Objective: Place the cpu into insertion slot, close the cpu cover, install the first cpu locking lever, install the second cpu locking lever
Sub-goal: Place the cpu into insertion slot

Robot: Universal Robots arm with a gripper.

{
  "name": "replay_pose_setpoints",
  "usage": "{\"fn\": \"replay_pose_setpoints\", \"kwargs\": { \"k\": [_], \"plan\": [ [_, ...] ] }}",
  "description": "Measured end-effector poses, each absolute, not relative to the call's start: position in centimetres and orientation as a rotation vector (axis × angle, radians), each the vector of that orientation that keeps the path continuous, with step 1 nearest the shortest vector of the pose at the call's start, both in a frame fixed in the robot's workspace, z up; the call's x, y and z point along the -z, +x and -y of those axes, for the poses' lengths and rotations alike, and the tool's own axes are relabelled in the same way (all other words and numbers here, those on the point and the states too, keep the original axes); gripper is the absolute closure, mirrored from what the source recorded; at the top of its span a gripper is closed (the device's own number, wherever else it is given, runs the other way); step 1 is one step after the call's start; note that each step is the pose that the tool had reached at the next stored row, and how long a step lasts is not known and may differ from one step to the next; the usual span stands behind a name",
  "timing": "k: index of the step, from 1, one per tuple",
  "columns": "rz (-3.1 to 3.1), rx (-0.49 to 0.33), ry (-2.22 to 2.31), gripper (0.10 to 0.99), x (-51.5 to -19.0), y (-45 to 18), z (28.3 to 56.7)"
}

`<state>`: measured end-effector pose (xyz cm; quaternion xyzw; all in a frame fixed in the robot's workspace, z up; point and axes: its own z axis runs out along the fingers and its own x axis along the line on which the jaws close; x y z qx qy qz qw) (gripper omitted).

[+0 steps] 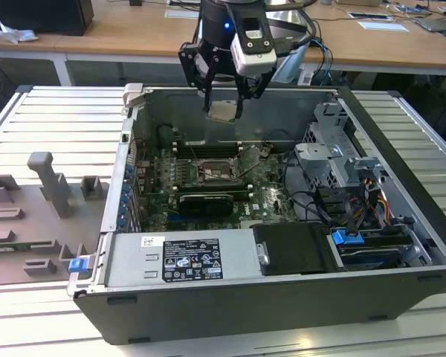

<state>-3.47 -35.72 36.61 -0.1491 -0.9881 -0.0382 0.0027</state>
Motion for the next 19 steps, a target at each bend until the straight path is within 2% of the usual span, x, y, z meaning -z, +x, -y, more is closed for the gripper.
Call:
{"fn": "replay_pose_setpoints", "kwargs": {
  "k": [19],
  "plan": [
    [3.045,0.109,-0.779,0.545,-36.59,-3.47,35.72]
  ]
}}
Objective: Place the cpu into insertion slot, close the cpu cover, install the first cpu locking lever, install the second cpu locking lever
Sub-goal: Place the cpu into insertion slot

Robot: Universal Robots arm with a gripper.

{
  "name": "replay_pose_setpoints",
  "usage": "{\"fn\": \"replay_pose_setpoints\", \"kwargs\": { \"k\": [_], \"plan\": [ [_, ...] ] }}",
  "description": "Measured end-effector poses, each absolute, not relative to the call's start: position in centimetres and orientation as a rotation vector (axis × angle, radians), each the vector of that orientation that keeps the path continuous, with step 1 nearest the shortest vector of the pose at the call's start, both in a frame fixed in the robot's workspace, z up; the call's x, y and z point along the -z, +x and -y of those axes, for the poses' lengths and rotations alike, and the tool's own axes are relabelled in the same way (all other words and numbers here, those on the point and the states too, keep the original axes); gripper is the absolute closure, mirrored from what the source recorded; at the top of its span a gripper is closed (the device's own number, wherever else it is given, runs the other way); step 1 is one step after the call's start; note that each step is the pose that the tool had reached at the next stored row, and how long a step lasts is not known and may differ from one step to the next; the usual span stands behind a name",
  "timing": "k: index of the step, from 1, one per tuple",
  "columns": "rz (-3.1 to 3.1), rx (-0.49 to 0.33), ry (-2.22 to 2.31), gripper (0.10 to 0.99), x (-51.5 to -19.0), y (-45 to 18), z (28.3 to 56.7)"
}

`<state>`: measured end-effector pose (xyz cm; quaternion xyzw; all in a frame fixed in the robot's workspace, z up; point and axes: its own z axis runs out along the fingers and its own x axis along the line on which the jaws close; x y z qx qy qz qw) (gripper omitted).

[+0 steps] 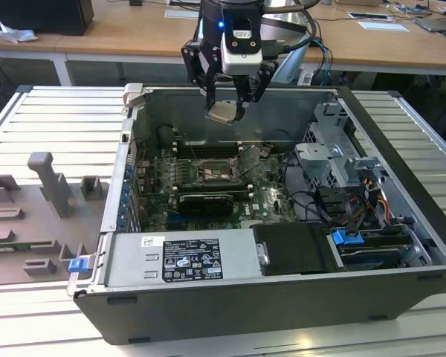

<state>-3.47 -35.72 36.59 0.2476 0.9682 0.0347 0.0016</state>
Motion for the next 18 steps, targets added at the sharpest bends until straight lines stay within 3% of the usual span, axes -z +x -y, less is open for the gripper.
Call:
{"fn": "replay_pose_setpoints", "kwargs": {
  "k": [18],
  "plan": [
    [-2.999,-0.105,0.908,0.545,-36.29,-3.47,35.72]
  ]
}}
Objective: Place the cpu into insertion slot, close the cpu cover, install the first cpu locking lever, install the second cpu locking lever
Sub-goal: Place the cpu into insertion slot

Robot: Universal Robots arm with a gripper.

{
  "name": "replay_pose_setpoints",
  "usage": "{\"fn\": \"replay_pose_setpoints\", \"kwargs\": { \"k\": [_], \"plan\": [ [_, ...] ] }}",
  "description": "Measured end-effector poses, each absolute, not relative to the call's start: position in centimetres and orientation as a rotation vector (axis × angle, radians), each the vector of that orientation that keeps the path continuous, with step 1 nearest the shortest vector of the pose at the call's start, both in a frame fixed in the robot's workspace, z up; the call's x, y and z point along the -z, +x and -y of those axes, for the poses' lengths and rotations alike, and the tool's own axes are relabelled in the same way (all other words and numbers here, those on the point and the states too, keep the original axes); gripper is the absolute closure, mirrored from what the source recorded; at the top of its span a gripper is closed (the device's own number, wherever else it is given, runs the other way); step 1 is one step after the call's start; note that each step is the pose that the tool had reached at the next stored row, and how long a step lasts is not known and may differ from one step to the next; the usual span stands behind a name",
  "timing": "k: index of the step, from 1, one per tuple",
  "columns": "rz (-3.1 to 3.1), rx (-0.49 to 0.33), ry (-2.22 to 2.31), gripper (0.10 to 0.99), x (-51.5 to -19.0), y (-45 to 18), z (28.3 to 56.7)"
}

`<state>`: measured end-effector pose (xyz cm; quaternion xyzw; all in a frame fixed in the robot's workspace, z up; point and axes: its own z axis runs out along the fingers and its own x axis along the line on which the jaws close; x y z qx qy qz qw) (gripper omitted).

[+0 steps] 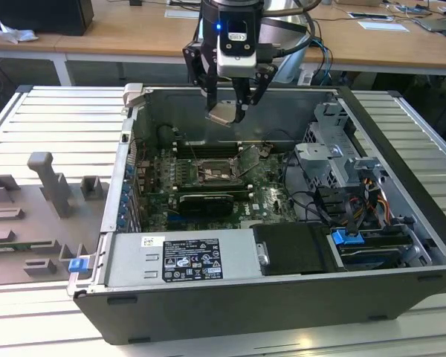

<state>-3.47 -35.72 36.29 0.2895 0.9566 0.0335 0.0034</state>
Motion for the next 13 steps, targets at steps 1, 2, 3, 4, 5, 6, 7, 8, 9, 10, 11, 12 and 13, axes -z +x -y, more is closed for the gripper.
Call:
{"fn": "replay_pose_setpoints", "kwargs": {
  "k": [1,2,3,4,5,6,7,8,9,10,11,12,13],
  "plan": [
    [-2.990,-0.104,0.932,0.545,-36.28,-3.47,35.72],
    [-2.986,-0.103,0.945,0.545,-36.28,-3.47,35.72],
    [-2.982,-0.103,0.955,0.545,-36.27,-3.47,35.72],
    [-2.974,-0.101,0.979,0.545,-36.26,-3.47,35.72],
    [-2.963,-0.100,1.008,0.545,-36.25,-3.47,35.72],
    [-2.957,-0.099,1.025,0.545,-36.25,-3.47,35.72],
    [-2.951,-0.098,1.041,0.545,-36.24,-3.47,35.72],
    [-2.946,-0.098,1.054,0.545,-36.24,-3.47,35.72],
    [-2.942,-0.097,1.063,0.545,-36.24,-3.47,35.72],
    [-2.935,-0.096,1.081,0.545,-36.23,-3.47,35.72],
    [-2.931,-0.096,1.091,0.545,-36.23,-3.47,35.72],
    [-2.927,-0.095,1.102,0.545,-36.22,-3.47,35.72],
    [-2.919,-0.094,1.121,0.545,-36.21,-3.47,35.72]
  ]
}}
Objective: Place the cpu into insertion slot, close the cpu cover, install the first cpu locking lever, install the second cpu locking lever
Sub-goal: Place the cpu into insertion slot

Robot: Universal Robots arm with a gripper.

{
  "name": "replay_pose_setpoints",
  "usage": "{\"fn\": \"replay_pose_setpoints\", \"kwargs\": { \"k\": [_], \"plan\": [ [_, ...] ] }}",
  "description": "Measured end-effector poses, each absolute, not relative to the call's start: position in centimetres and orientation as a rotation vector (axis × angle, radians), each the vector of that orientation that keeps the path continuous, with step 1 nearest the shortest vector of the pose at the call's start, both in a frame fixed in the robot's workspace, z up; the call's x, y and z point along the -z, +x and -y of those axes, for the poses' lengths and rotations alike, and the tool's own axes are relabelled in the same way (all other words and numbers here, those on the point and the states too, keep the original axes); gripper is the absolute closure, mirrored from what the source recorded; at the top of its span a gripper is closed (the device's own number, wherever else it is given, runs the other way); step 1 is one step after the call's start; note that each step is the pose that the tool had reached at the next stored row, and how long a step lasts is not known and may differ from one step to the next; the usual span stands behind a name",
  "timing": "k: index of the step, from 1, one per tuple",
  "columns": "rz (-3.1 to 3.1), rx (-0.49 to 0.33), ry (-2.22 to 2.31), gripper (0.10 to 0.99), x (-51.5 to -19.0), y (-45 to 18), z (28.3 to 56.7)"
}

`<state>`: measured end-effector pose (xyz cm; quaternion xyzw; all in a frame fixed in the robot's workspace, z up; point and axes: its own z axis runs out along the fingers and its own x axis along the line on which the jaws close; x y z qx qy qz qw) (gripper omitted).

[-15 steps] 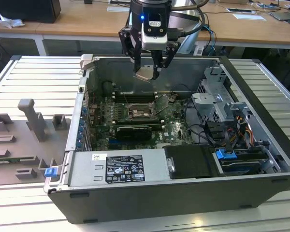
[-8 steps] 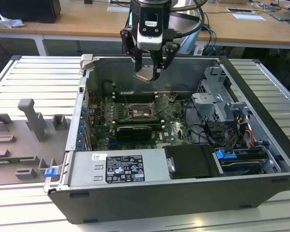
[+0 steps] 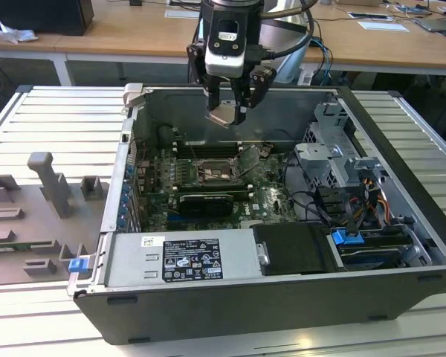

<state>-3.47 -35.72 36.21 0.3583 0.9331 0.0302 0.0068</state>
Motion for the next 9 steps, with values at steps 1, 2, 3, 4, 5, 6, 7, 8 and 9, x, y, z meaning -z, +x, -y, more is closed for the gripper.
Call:
{"fn": "replay_pose_setpoints", "kwargs": {
  "k": [1,2,3,4,5,6,7,8,9],
  "plan": [
    [-2.914,-0.094,1.132,0.545,-36.21,-3.47,35.72],
    [-2.910,-0.093,1.141,0.545,-36.21,-3.47,35.72],
    [-2.904,-0.093,1.156,0.545,-36.20,-3.47,35.72],
    [-2.900,-0.092,1.165,0.545,-36.20,-3.47,35.72],
    [-2.895,-0.092,1.177,0.545,-36.19,-3.47,35.72],
    [-2.890,-0.091,1.187,0.545,-36.19,-3.47,35.72],
    [-2.877,-0.090,1.216,0.545,-36.17,-3.47,35.72],
    [-2.869,-0.089,1.234,0.545,-36.16,-3.47,35.72],
    [-2.863,-0.088,1.248,0.545,-36.16,-3.47,35.72]
  ]
}}
